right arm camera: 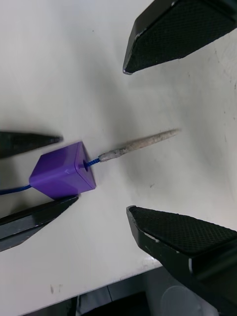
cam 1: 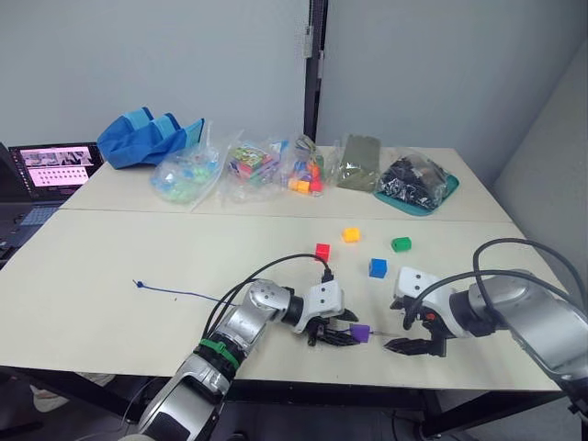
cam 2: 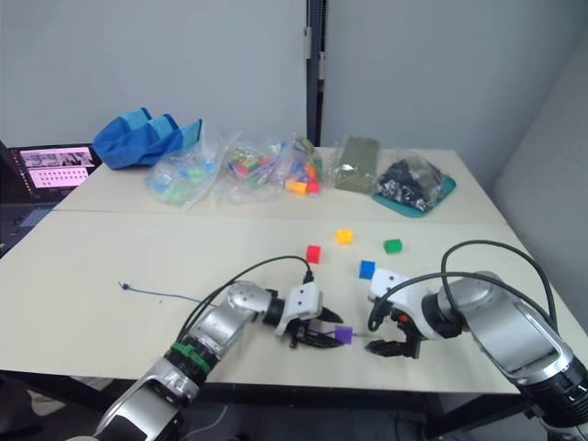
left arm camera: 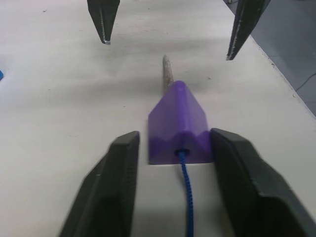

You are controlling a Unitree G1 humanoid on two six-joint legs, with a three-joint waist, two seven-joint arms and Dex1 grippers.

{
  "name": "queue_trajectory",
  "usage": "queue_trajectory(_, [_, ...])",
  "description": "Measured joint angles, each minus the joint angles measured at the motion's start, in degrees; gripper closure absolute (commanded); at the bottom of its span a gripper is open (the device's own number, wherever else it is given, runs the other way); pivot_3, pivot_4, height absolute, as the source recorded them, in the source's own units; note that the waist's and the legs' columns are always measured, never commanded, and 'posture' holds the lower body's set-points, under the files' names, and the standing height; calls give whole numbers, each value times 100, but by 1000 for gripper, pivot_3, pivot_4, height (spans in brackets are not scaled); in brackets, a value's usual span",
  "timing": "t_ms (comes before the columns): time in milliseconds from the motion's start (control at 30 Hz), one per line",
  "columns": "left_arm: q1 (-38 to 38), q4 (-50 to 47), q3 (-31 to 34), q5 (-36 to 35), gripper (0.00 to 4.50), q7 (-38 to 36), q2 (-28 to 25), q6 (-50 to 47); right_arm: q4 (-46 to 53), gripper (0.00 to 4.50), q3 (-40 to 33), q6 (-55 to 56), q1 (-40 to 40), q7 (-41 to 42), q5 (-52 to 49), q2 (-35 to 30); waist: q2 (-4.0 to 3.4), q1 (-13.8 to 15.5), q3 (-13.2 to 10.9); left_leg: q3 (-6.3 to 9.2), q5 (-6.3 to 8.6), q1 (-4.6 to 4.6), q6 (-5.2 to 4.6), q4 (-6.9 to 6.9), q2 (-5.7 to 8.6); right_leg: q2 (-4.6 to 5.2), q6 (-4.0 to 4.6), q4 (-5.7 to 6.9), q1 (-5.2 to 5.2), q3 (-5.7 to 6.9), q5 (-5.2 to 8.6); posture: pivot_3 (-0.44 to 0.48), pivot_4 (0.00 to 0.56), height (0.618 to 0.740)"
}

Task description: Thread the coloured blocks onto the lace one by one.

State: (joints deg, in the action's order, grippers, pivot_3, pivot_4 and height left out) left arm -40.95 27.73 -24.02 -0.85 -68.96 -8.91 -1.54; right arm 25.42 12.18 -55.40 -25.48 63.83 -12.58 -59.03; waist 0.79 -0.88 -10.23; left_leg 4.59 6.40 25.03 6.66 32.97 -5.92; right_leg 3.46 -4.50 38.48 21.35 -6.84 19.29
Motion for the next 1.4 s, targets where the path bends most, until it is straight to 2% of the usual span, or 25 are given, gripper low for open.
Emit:
queue_trajectory(267, [-3, 9, 12, 11, 3137, -55, -103, 23, -234, 0, 268, 409, 105, -37, 109, -142, 0, -18, 0, 0, 0, -1, 0, 0, 0, 0, 0, 0, 0, 0, 0, 0, 150, 740])
queue_trajectory(367, [-2, 9, 10, 15, 3137, -65, -101, 24, -410, 801, 389, 592, 95, -42, 187, -121, 0, -14, 0, 0, 0, -1, 0, 0, 0, 0, 0, 0, 0, 0, 0, 0, 150, 740])
queue_trajectory(733, [-12, 15, 15, 41, 3137, -90, -102, 31, -750, 4492, 548, 1189, 102, -18, 290, 27, 1, -21, 1, 0, 0, -16, 0, 2, 0, 0, -1, 0, -16, 0, 0, 0, 150, 740])
queue_trajectory(867, [-16, 26, 18, 46, 3137, -135, -129, 101, -758, 4500, 547, 1206, 102, -30, 294, 29, 1, -21, 1, 0, 0, -16, 0, 2, 0, 0, -1, 0, -16, 0, 0, 0, 150, 740])
queue_trajectory(1000, [-16, -126, 47, 27, 3137, -256, -419, 129, -748, 4500, 523, 1129, 78, -48, 287, 108, 1, -54, 1, 0, 0, -19, 1, 0, 0, -1, -1, 1, -16, -1, 0, 0, 150, 740])
queue_trajectory(1100, [69, -507, 274, -142, 3137, -395, -933, -105, -721, 4500, 517, 1065, 60, -66, 275, 135, 1, -95, 1, 0, -1, -19, 1, -3, -1, -1, -1, 2, -15, -1, 0, 0, 150, 740])
queue_trajectory(1233, [346, -833, 751, -268, 3137, -471, -1901, -258, -689, 4500, 514, 923, 26, -75, 239, 179, 0, -144, 1, 0, 0, -19, 1, -4, -1, 0, -1, 1, -15, -1, 0, 0, 150, 740])
queue_trajectory(1300, [523, -813, 980, -363, 3137, -484, -2275, -238, -699, 4500, 537, 902, -47, -59, 238, 234, 0, -148, 1, 0, 0, -18, 1, -4, -2, 0, -1, 1, -14, -1, 0, 0, 150, 740])
queue_trajectory(1400, [591, -292, 1350, -479, 3137, -483, -2873, 48, -690, 4500, 707, 910, -319, -37, 262, 405, 0, -196, 1, 0, 0, -23, 1, -8, -5, -3, -1, 6, -9, -1, 1, 0, 150, 740])
